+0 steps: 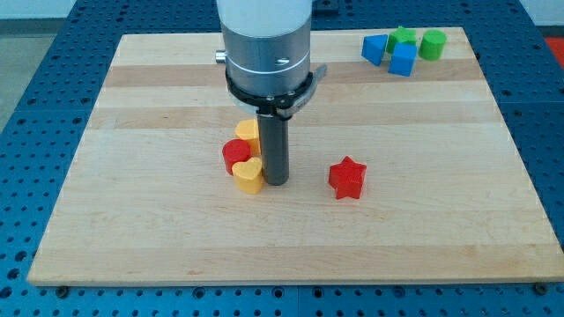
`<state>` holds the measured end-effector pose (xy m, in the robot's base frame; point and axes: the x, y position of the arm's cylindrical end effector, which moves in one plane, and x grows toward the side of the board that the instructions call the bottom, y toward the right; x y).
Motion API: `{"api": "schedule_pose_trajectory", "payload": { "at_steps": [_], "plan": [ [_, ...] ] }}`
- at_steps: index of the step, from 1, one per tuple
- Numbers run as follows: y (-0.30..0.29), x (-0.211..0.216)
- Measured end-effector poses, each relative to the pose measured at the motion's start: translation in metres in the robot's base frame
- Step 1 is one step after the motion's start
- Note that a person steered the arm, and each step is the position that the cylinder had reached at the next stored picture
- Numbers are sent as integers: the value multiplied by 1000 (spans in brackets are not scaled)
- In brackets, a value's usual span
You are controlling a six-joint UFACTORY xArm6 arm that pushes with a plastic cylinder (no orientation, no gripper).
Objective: Point at the blue cube
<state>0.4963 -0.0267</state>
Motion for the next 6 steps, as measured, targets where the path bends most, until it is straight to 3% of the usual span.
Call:
{"api": "schedule_pose_trajectory", "payload": {
  "at_steps": [2, 5, 6],
  "plan": [
    [-1, 0],
    [89, -43],
    [89, -43]
  ]
}}
